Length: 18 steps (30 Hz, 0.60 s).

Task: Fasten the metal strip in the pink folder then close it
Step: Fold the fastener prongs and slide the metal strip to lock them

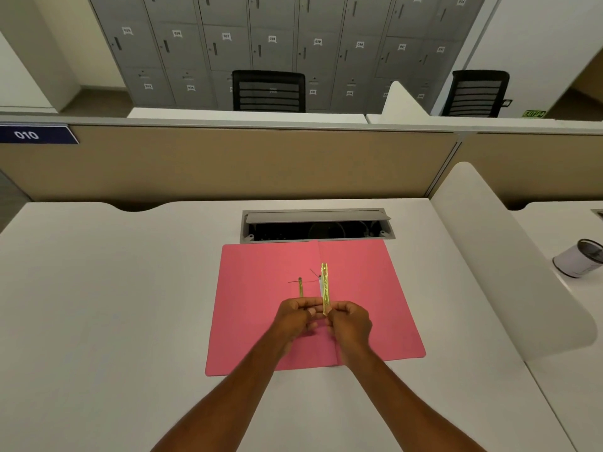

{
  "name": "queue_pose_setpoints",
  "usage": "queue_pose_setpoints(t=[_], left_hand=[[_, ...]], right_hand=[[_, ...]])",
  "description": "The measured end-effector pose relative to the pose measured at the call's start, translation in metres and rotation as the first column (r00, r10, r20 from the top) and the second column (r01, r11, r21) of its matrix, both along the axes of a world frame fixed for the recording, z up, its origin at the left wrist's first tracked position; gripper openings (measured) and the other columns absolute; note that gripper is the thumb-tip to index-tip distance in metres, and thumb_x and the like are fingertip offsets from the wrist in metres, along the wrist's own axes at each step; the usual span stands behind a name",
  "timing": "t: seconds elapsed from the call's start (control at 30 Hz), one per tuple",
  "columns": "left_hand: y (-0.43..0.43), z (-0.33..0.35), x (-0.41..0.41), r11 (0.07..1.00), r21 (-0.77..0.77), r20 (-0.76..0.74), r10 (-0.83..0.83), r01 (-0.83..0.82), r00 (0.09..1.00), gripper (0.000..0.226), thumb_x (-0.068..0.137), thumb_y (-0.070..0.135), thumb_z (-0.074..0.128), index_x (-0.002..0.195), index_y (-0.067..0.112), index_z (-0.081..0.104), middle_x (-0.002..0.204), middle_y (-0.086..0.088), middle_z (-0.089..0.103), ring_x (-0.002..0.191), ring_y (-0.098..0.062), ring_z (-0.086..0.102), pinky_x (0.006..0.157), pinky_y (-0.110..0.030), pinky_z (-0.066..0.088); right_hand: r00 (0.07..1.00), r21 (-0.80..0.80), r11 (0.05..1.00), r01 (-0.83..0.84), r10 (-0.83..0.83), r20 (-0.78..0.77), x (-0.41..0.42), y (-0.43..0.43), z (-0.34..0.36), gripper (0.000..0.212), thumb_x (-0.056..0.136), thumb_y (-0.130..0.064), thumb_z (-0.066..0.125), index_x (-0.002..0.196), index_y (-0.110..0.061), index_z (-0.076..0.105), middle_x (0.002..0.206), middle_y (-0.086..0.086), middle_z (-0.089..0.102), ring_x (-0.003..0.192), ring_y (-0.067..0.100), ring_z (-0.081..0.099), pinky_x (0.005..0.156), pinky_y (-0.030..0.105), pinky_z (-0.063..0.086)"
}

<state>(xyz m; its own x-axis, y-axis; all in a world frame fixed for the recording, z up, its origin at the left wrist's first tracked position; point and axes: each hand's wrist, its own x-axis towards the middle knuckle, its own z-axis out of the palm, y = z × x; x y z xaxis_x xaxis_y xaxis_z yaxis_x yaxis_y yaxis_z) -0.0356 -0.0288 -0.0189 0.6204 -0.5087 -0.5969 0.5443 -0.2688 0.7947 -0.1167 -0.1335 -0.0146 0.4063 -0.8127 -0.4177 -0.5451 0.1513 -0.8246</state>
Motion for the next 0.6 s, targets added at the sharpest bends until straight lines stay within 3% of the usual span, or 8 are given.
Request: queue_pose_setpoints(t=[0.13, 0.2, 0.33, 0.5, 0.6], left_hand=[[0.000, 0.002, 0.000, 1.000, -0.001, 0.000, -0.005, 0.005, 1.000, 0.029, 0.105, -0.005, 0.057, 0.120, 0.011, 0.076, 0.116, -0.012, 0.084, 0.114, -0.033, 0.080, 0.093, -0.047, 0.064], [-0.001, 0.002, 0.001, 1.000, 0.001, -0.005, 0.006, -0.006, 1.000, 0.029, 0.105, -0.005, 0.056, 0.124, 0.008, 0.075, 0.116, -0.013, 0.084, 0.114, -0.034, 0.080, 0.089, -0.041, 0.064], [-0.005, 0.003, 0.011, 0.994, 0.037, 0.011, 0.105, -0.105, 0.994, 0.031, 0.103, -0.004, 0.059, 0.128, 0.007, 0.074, 0.115, -0.020, 0.082, 0.098, -0.032, 0.079, 0.074, -0.034, 0.062], [-0.021, 0.009, 0.027, 0.985, 0.033, 0.042, 0.168, -0.169, 0.985, 0.042, 0.104, -0.003, 0.049, 0.141, 0.012, 0.063, 0.125, -0.021, 0.076, 0.094, -0.026, 0.066, 0.078, -0.040, 0.056], [-0.031, 0.015, 0.031, 0.986, 0.043, 0.044, 0.160, -0.162, 0.986, 0.049, 0.106, -0.003, 0.041, 0.145, 0.018, 0.059, 0.128, -0.017, 0.075, 0.085, -0.022, 0.064, 0.067, -0.035, 0.052]], right_hand=[[0.999, 0.042, 0.999, 0.016, -0.017, 0.027, -0.003, -0.001, -0.002, 0.013, 0.093, -0.006, 0.075, 0.090, -0.016, 0.081, 0.088, 0.007, 0.081, 0.088, 0.032, 0.079, 0.077, 0.048, 0.069], [0.999, 0.069, 0.997, 0.017, -0.020, 0.040, -0.003, -0.002, -0.003, 0.009, 0.094, -0.007, 0.076, 0.094, -0.014, 0.081, 0.088, 0.008, 0.082, 0.085, 0.031, 0.080, 0.079, 0.047, 0.069], [0.998, 0.111, 0.994, 0.013, -0.020, 0.064, -0.003, -0.002, -0.003, 0.004, 0.092, -0.009, 0.081, 0.091, -0.013, 0.082, 0.084, 0.012, 0.081, 0.069, 0.022, 0.070, 0.079, 0.052, 0.069], [0.997, 0.122, 0.992, -0.004, -0.006, 0.080, -0.004, -0.004, -0.005, 0.007, 0.092, -0.006, 0.080, 0.089, -0.012, 0.082, 0.089, 0.017, 0.081, 0.074, 0.025, 0.067, 0.083, 0.055, 0.066], [0.996, 0.133, 0.991, -0.014, 0.001, 0.093, -0.004, -0.004, -0.006, 0.004, 0.093, -0.008, 0.079, 0.093, -0.010, 0.082, 0.092, 0.017, 0.081, 0.076, 0.026, 0.067, 0.086, 0.055, 0.066]])
